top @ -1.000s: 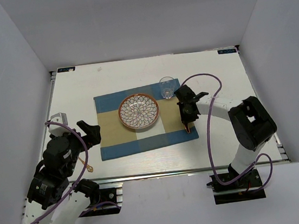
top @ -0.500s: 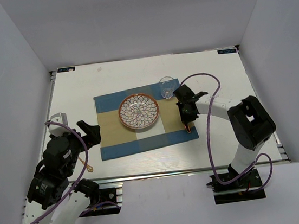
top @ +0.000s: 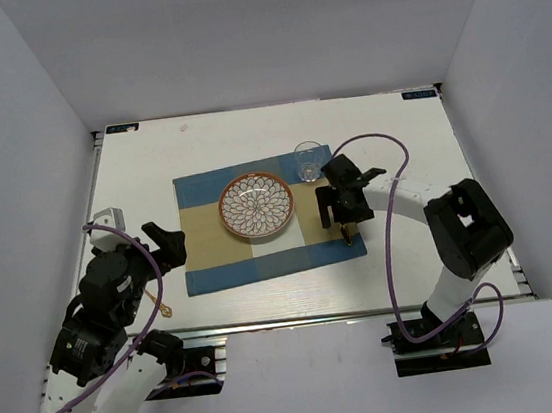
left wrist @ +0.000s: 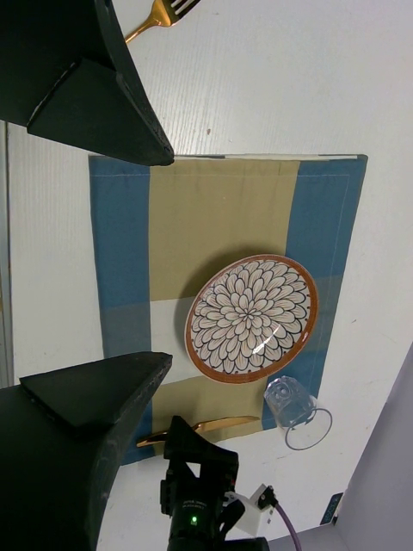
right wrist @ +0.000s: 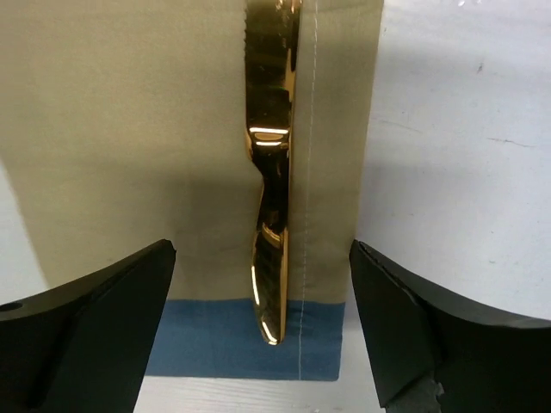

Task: Set the dinner table for one person

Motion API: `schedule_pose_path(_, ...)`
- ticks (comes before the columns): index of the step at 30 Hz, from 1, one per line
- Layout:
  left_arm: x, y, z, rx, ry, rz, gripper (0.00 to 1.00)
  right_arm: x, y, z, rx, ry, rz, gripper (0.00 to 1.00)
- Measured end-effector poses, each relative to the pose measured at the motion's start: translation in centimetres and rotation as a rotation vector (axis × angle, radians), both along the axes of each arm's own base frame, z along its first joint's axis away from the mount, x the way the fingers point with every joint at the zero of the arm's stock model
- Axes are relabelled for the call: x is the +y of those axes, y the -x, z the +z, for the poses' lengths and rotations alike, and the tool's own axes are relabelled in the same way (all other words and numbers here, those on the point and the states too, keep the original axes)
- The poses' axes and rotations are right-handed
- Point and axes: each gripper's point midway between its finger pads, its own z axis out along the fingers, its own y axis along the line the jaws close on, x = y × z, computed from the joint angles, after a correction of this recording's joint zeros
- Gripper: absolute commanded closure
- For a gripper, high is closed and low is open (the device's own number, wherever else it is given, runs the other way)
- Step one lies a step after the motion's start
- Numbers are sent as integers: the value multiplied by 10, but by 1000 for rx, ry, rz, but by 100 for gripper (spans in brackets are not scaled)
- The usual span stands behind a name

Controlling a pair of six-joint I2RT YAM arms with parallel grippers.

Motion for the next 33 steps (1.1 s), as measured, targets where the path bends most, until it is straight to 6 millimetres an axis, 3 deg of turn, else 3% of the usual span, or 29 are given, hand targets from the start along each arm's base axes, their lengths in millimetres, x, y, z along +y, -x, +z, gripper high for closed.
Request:
schedule_pose_path(7, 1, -6, -7, 41, -9, 31, 2, 5, -3, 47, -103, -79, 2, 11)
schedule_pose_path(11, 9, -23, -31, 207, -66, 168, 2, 8, -2, 87, -206, -159, 20, 11)
schedule_pose_path(14, 14, -38, -59, 367, -124, 296, 2, 22, 14, 109, -277, -306, 103, 11)
schedule_pose_path(18, 20, -43, -102, 543, -148, 429, 2, 41, 54, 103, -263, -479, 238, 11)
schedule_pose_path(23, 52, -38, -123, 619, -83, 620, 2, 53, 93, 86, -206, -593, 332, 11)
schedule_pose_path(28, 81, -29, -175, 771, 16, 777, 2, 68, 113, 93, -221, -720, 397, 11)
schedule_pose_path(33, 90, -11, -225, 948, 87, 850, 4, 81, 132, 87, -191, -824, 437, 11)
